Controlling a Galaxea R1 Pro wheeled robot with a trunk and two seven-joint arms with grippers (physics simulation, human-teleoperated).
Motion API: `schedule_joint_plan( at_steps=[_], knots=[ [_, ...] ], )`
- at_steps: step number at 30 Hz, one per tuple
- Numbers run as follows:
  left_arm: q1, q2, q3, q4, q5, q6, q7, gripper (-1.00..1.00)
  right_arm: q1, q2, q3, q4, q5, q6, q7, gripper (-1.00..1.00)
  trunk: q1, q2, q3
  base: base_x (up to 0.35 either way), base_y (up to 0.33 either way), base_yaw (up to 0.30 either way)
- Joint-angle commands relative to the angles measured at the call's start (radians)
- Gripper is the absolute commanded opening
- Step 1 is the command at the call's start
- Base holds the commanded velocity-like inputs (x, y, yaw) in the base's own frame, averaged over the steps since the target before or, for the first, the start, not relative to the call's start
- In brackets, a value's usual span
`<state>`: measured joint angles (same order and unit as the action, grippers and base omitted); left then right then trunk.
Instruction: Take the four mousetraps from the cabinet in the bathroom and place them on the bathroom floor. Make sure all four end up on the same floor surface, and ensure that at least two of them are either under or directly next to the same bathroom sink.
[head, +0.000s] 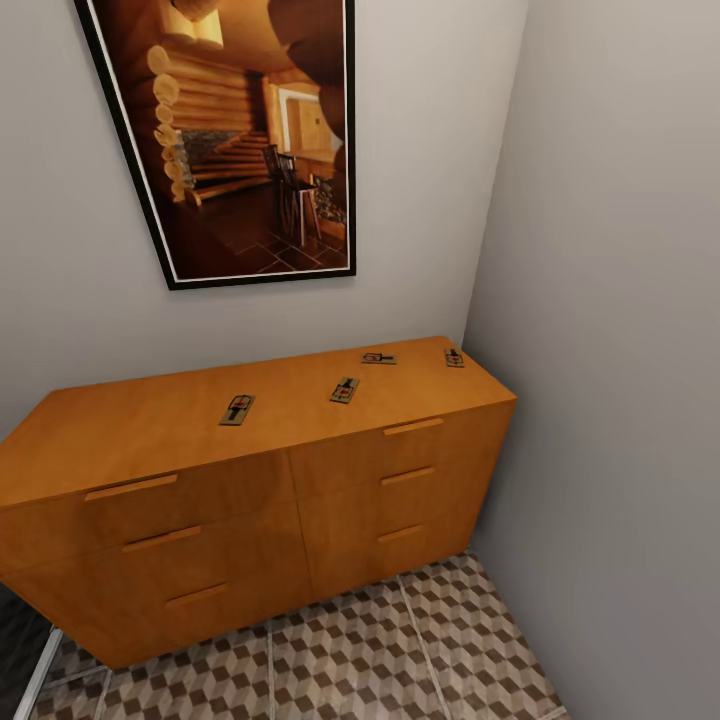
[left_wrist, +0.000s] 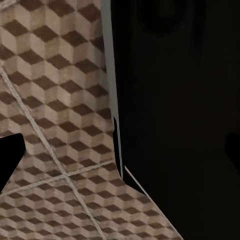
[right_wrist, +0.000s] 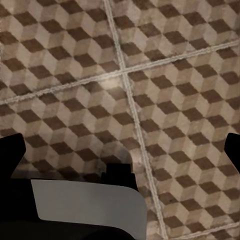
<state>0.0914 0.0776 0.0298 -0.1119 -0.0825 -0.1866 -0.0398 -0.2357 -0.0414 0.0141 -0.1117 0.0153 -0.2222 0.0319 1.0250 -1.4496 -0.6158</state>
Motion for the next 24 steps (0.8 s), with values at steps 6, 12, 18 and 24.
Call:
schedule_joint_plan(
  at_steps=[6,12,18,24],
  knots=[
    [-0.002,-0.008,-0.001,-0.010,-0.021,-0.035,0.002,1.00,-0.001,0.000,0.002,-0.001,0.004,-0.002,0.004,1.00,0.000,0.000,-0.001,0.000,0.000,0.000],
    [-0.047,-0.058,-0.006,-0.047,-0.030,-0.005,0.004,1.00,-0.001,-0.013,0.004,-0.023,0.010,0.032,0.005,1.00,0.000,0.000,-0.001,0.000,0.000,0.000],
    [-0.129,-0.104,-0.007,-0.102,-0.033,0.199,0.005,1.00,-0.001,-0.044,0.002,-0.122,0.008,0.078,0.013,1.00,0.000,0.000,-0.001,0.000,0.000,0.000],
    [-0.212,-0.212,-0.151,-0.409,-0.050,0.578,0.003,1.00,-0.001,-0.056,0.001,-0.436,0.009,0.378,0.037,1.00,0.000,0.000,-0.001,0.000,0.000,0.000]
  ],
)
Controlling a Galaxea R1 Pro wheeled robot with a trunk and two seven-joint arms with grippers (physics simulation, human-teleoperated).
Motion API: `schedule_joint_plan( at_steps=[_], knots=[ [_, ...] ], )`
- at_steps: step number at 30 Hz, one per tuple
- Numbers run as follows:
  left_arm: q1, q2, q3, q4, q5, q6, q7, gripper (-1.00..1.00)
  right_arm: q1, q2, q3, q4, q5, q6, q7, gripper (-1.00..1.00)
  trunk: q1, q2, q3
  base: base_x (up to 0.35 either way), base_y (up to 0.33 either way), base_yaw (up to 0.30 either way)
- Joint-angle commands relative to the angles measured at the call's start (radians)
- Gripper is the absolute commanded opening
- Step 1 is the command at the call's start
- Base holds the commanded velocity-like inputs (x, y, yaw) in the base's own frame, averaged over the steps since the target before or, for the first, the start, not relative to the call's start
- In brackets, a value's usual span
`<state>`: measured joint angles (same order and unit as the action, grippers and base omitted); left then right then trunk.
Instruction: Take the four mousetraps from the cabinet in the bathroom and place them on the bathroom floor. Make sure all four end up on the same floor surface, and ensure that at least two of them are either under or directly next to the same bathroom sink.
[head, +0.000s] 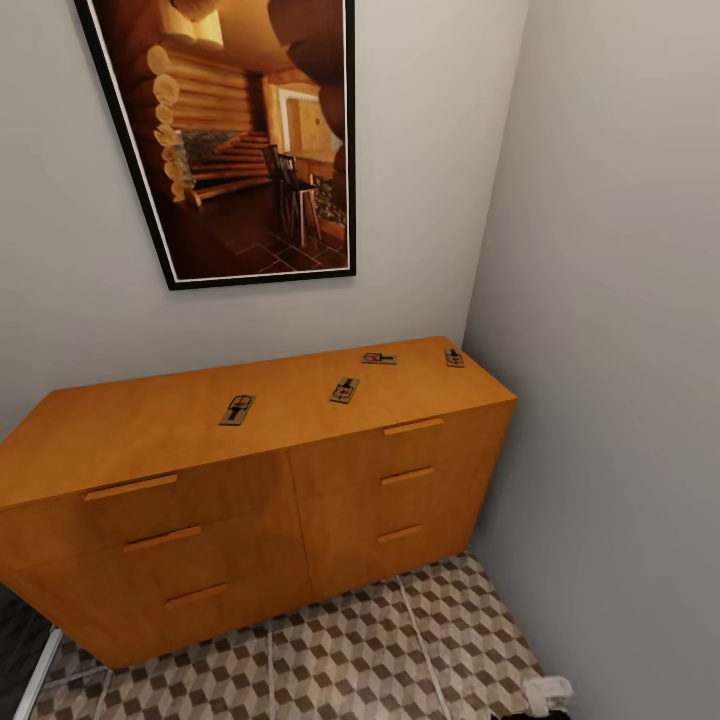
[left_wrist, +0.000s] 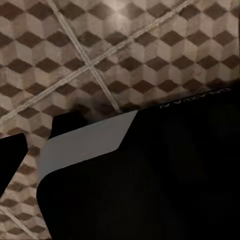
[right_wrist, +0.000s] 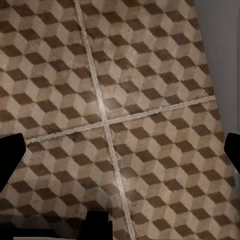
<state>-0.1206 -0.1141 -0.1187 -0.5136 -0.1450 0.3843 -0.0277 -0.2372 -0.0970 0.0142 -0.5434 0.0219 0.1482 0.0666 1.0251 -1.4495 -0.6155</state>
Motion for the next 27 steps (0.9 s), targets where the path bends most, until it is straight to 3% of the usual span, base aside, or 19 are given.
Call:
schedule_joint_plan(
  at_steps=[1,2,3,4,6,11,13,14,16,19,23,27],
  knots=[
    [-0.002,-0.024,-0.034,-0.058,0.013,0.040,-0.009,1.00,0.000,-0.002,0.000,-0.051,0.002,0.058,0.003,1.00,0.000,-0.001,-0.001,0.000,0.000,0.000],
    [-0.004,-0.027,-0.066,-0.110,0.014,0.075,-0.010,1.00,0.000,-0.003,-0.001,-0.102,0.002,0.111,0.004,1.00,0.000,-0.001,-0.001,0.000,0.000,0.000],
    [-0.007,-0.032,-0.126,-0.216,0.016,0.155,-0.010,1.00,0.000,-0.008,-0.004,-0.212,0.000,0.220,0.006,1.00,0.000,-0.001,-0.001,0.000,0.000,0.000],
    [-0.008,-0.033,-0.152,-0.270,0.017,0.199,-0.010,1.00,0.000,-0.012,-0.005,-0.270,-0.001,0.274,0.007,1.00,0.000,-0.001,-0.001,0.000,0.000,0.000],
    [-0.011,-0.039,-0.242,-0.530,0.025,0.415,-0.013,1.00,0.000,-0.026,-0.009,-0.557,-0.006,0.521,0.019,1.00,0.000,-0.001,-0.001,0.000,0.000,0.000],
    [-0.034,-0.044,-0.304,-0.751,0.042,0.556,-0.013,1.00,-0.002,-0.035,-0.014,-0.789,-0.007,0.722,0.027,1.00,0.000,-0.001,-0.001,0.000,0.000,0.000],
    [-0.057,-0.045,-0.329,-0.806,0.058,0.584,-0.013,1.00,-0.006,-0.037,-0.016,-0.841,-0.008,0.774,0.029,1.00,0.000,-0.001,-0.001,0.000,0.000,0.000],
    [-0.091,-0.046,-0.341,-0.824,0.090,0.594,-0.014,1.00,-0.021,-0.037,-0.016,-0.858,-0.008,0.792,0.031,1.00,0.000,-0.001,-0.001,0.000,0.000,0.000],
    [-0.194,-0.046,-0.371,-0.862,0.204,0.618,-0.013,1.00,-0.063,-0.039,-0.018,-0.900,-0.009,0.834,0.034,1.00,0.000,-0.001,-0.001,0.000,0.000,0.000],
    [-0.259,-0.047,-0.381,-0.874,0.283,0.626,-0.011,1.00,-0.095,-0.039,-0.018,-0.913,-0.009,0.848,0.035,1.00,0.000,-0.001,-0.001,0.000,0.000,0.000],
    [-0.338,-0.047,-0.388,-0.882,0.375,0.631,-0.009,1.00,-0.142,-0.039,-0.019,-0.922,-0.010,0.858,0.036,1.00,0.000,-0.001,-0.001,0.000,0.000,0.000],
    [-0.406,-0.047,-0.390,-0.885,0.446,0.633,-0.009,1.00,-0.187,-0.039,-0.019,-0.925,-0.010,0.863,0.036,1.00,0.000,-0.001,-0.001,0.000,0.000,0.000]
  ],
)
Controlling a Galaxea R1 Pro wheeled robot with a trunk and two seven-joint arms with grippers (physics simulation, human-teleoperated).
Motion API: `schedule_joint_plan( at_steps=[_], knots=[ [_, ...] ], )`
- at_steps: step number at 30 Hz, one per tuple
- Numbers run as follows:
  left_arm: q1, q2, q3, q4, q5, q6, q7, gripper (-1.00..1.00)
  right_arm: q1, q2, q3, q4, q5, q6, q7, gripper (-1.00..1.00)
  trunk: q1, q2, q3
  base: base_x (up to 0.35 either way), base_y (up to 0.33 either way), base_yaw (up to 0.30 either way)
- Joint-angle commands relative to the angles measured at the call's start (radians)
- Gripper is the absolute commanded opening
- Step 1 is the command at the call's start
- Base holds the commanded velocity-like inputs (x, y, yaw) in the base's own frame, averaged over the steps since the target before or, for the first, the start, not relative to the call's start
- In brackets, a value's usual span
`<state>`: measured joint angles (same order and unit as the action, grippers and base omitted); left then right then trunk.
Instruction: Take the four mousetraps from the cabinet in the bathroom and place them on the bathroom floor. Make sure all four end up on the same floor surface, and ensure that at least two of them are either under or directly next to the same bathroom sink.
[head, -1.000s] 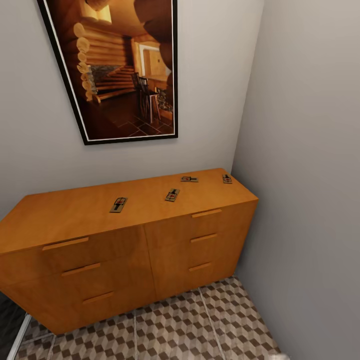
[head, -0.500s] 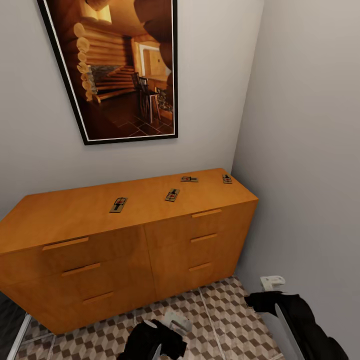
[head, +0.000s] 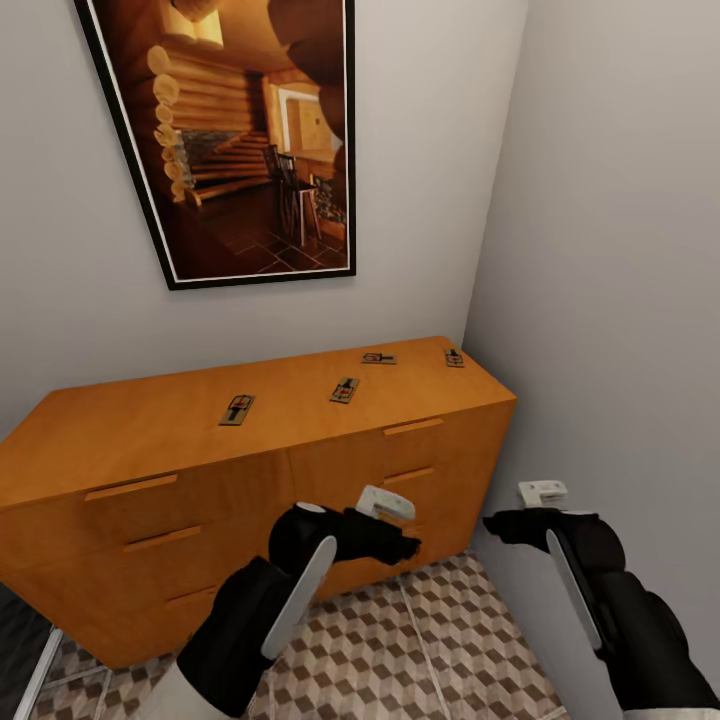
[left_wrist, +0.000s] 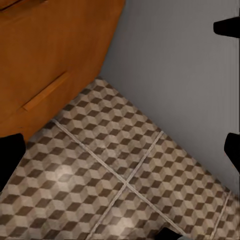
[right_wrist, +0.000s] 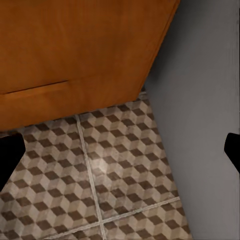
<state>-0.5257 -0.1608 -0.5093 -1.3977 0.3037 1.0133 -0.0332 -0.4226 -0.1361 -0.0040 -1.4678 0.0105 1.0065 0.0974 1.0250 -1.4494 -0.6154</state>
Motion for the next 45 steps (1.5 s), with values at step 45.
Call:
schedule_joint_plan(
  at_steps=[45],
  knots=[
    [-0.455,0.030,0.042,0.059,0.260,0.004,0.002,1.00,-0.339,0.012,0.020,0.050,-0.064,-0.012,-0.001,1.00,0.000,0.000,-0.001,0.000,0.000,0.000]
  ],
)
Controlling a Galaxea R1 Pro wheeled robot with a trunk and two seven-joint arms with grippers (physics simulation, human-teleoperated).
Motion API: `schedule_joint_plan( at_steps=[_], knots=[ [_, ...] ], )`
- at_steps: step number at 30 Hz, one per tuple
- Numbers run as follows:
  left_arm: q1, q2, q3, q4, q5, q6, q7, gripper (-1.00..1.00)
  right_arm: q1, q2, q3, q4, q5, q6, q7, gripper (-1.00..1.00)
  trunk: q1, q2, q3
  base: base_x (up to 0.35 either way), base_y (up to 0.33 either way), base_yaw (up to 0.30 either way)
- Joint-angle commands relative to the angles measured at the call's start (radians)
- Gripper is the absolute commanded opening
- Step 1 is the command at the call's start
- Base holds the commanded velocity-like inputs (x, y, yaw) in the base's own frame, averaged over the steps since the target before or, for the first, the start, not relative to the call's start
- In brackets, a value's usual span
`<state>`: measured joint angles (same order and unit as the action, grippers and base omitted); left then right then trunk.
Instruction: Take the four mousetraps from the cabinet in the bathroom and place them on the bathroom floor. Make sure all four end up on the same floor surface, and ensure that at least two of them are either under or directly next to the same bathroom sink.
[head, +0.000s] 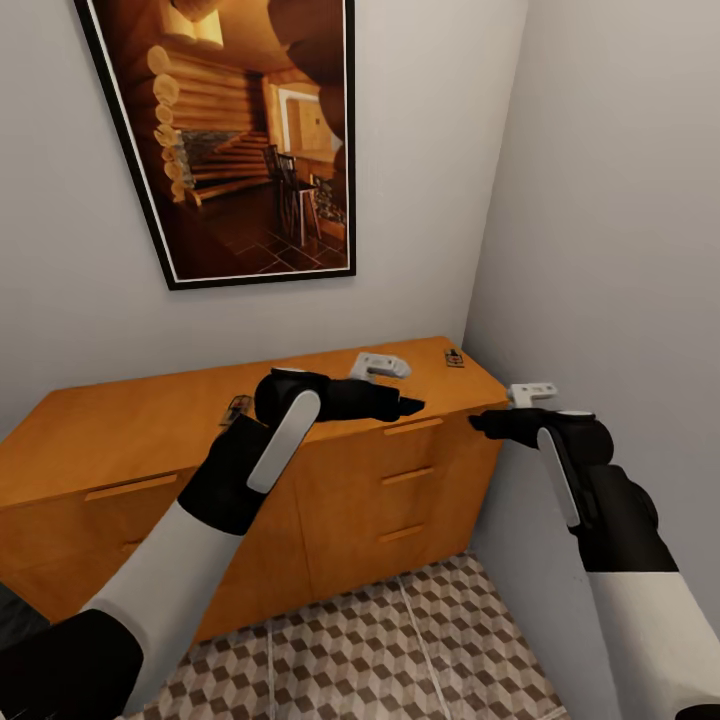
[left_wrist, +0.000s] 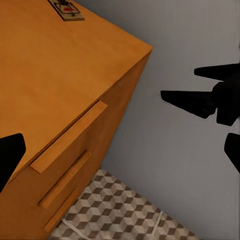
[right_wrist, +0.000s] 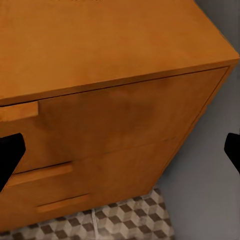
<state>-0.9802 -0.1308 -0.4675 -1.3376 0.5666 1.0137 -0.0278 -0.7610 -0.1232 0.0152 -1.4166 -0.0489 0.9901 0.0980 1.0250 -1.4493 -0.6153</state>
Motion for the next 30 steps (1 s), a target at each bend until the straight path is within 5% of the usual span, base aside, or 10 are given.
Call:
schedule_joint_plan(
  at_steps=[1,9,30],
  knots=[
    [0.005,0.000,0.003,-0.006,-0.004,0.004,-0.002,1.00,0.000,0.000,0.001,-0.002,-0.004,0.004,0.004,1.00,0.000,-0.001,-0.001,0.000,0.000,0.000],
    [0.050,0.001,0.046,-0.010,-0.006,0.007,0.040,1.00,0.002,0.006,0.002,-0.008,-0.003,0.001,0.046,1.00,0.000,-0.001,-0.001,0.000,0.000,0.000],
    [-0.068,-0.010,0.084,0.108,0.015,0.011,0.157,1.00,0.003,0.011,0.018,-0.008,-0.003,-0.005,0.048,1.00,0.000,-0.001,-0.001,0.000,0.000,0.000]
  ],
)
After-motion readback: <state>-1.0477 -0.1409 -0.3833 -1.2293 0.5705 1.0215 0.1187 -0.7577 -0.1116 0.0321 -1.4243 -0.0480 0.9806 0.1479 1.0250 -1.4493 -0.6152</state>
